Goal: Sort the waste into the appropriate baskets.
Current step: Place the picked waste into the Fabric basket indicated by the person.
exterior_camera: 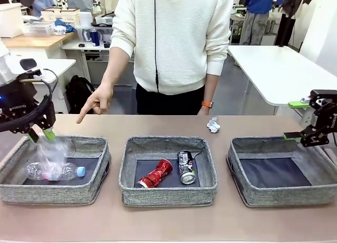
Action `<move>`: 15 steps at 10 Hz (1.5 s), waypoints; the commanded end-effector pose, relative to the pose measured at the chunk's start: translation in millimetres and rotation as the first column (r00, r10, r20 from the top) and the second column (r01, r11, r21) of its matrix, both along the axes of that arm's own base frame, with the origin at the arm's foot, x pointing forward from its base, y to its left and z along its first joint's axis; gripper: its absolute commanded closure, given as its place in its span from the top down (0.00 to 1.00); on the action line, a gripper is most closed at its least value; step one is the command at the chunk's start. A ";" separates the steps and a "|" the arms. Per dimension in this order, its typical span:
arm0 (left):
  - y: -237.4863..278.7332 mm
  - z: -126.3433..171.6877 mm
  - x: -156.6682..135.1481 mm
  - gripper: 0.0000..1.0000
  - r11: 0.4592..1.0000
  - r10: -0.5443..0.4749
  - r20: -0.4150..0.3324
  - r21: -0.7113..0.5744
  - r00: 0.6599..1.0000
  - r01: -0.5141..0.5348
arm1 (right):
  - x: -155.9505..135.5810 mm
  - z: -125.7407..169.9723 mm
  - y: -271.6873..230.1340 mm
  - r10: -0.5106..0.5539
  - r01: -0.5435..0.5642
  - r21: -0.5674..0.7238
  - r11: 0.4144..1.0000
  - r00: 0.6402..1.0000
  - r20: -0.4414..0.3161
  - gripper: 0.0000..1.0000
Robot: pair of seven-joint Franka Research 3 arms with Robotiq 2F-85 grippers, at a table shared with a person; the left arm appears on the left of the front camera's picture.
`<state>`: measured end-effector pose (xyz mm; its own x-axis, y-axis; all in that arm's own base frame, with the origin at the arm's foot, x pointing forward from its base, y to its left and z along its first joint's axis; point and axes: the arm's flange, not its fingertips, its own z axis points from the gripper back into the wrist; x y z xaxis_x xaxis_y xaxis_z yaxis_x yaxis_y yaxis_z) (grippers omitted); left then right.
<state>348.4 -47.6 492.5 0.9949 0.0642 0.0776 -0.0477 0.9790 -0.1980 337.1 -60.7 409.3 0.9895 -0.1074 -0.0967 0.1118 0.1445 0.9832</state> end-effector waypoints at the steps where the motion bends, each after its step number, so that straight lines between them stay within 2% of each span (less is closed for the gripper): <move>1: 2.7 -4.2 -3.2 1.00 0.999 0.024 0.027 -0.046 0.999 -0.022 | 1.8 5.3 -1.1 0.002 -0.002 0.010 1.000 1.000 -0.007 1.00; 5: 0.2 0.3 -4.4 1.00 0.997 -0.002 0.019 -0.079 1.000 0.003 | 1.8 5.3 -1.1 0.002 -0.002 0.010 1.000 1.000 -0.007 1.00; 7: 3.0 6.1 -4.0 1.00 0.977 -0.037 0.006 -0.210 0.999 0.037 | 1.8 5.3 -1.1 0.002 -0.002 0.010 1.000 1.000 -0.007 1.00; 8: 10.1 12.3 -5.0 1.00 0.908 -0.086 0.015 -0.411 0.996 0.085 | 1.8 5.3 -1.1 0.002 -0.002 0.010 1.000 1.000 -0.007 1.00; 9: 22.9 16.7 -5.8 1.00 0.738 -0.138 0.069 -0.658 0.988 0.149 | 1.8 5.3 -1.1 0.002 -0.002 0.010 1.000 1.000 -0.007 1.00; 10: 36.4 15.2 -4.9 1.00 0.603 -0.169 0.077 -0.780 0.983 0.165 | 1.8 5.3 -1.1 0.002 -0.002 0.010 1.000 1.000 -0.007 1.00; 12: 58.6 -6.4 -11.1 1.00 0.469 -0.216 0.135 -0.855 0.967 0.223 | 1.8 5.3 -1.1 0.002 -0.002 0.010 1.000 1.000 -0.007 1.00; 13: 66.6 -16.7 -16.9 1.00 0.455 -0.164 0.151 -0.865 0.975 0.210 | 1.8 5.3 -1.1 0.002 -0.002 0.010 1.000 1.000 -0.007 1.00; 14: 80.4 -25.6 -24.8 1.00 0.381 -0.073 0.170 -0.906 0.983 0.185 | 1.8 5.3 -1.1 0.002 -0.002 0.010 1.000 1.000 -0.007 1.00; 15: 93.8 -33.7 -34.1 1.00 0.331 0.024 0.204 -0.925 0.979 0.185 | 1.8 5.3 -1.1 0.002 -0.002 0.010 1.000 1.000 -0.007 1.00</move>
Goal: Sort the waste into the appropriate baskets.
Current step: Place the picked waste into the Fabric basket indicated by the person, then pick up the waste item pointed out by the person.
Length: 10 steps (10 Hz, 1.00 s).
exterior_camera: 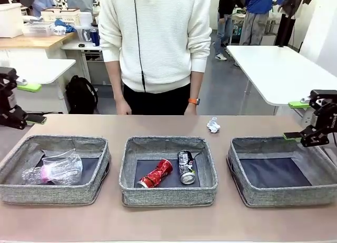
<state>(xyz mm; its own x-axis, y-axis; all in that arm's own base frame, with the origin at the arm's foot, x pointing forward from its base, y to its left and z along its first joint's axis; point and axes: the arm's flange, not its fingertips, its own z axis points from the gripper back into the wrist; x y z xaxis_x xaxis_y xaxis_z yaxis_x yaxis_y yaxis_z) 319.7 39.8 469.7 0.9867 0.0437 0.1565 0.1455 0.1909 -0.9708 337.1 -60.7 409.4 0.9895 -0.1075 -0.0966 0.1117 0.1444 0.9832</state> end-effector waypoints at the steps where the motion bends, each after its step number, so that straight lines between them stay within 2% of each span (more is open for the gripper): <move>1: 14.5 -15.7 -9.8 1.00 0.992 0.106 0.001 -0.071 0.994 -0.106 | 1.8 5.2 -1.0 0.002 -0.002 0.010 1.000 1.000 -0.007 1.00; 3: 12.8 -20.1 -12.5 1.00 0.993 0.114 -0.051 -0.014 0.992 -0.115 | 1.8 5.2 -1.0 0.002 -0.002 0.010 1.000 1.000 -0.007 1.00; 4: 32.7 -12.9 0.5 1.00 0.993 0.104 -0.026 -0.051 0.994 -0.106 | 1.8 5.2 -1.0 0.002 -0.002 0.010 1.000 1.000 -0.007 1.00; 10: 32.7 -12.9 0.5 1.00 0.993 0.104 -0.026 -0.051 0.994 -0.106 | 1.8 5.2 -1.0 0.002 -0.002 0.010 1.000 1.000 -0.007 1.00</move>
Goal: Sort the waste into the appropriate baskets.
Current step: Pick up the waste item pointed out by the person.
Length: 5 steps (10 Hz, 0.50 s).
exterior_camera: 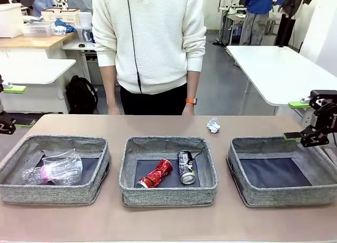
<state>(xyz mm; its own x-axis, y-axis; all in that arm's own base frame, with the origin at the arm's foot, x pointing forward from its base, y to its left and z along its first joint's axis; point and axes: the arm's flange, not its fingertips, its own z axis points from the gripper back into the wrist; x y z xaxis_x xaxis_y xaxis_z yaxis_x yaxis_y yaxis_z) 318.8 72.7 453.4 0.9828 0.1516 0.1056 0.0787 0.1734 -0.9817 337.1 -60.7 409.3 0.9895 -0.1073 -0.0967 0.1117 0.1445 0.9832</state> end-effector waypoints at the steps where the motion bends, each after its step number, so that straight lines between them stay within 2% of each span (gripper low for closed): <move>1: -0.2 3.4 1.4 1.00 1.000 0.001 0.026 -0.021 1.000 0.000 | 1.7 5.2 -1.1 0.002 -0.002 0.010 1.000 1.000 -0.007 1.00; 5: -0.2 3.4 1.4 1.00 1.000 0.001 0.026 -0.021 1.000 0.000 | 1.7 5.2 -1.1 0.002 -0.002 0.010 1.000 1.000 -0.007 1.00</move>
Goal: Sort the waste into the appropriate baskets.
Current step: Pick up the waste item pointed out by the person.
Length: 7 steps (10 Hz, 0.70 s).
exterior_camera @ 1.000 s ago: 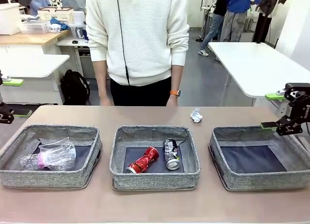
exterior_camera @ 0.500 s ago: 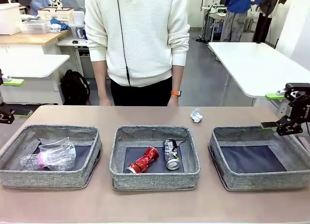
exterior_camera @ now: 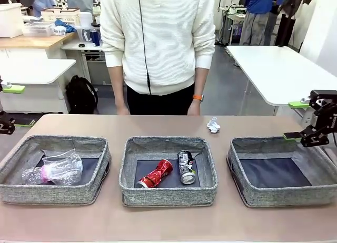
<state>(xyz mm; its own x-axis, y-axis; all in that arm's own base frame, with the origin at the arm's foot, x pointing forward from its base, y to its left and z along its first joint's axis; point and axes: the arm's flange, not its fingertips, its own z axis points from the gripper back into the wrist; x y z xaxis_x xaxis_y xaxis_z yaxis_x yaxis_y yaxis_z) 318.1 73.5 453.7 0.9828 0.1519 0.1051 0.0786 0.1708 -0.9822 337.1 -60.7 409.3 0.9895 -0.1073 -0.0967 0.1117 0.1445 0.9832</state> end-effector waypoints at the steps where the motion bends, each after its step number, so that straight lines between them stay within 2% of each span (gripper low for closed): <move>1: -1.0 3.1 2.1 1.00 1.000 0.001 0.026 -0.019 1.000 0.000 | 1.7 5.2 -1.1 0.002 -0.002 0.010 1.000 1.000 -0.007 1.00; 7: -1.0 3.1 2.1 1.00 1.000 0.001 0.026 -0.019 1.000 0.000 | 1.7 5.2 -1.1 0.002 -0.002 0.010 1.000 1.000 -0.007 1.00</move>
<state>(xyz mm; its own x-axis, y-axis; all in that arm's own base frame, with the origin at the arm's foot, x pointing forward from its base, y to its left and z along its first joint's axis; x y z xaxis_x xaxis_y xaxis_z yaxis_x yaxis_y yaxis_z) 318.2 73.1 453.8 0.9830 0.1506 0.1052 0.0789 0.1712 -0.9821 337.1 -60.7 409.3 0.9895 -0.1073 -0.0967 0.1117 0.1445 0.9832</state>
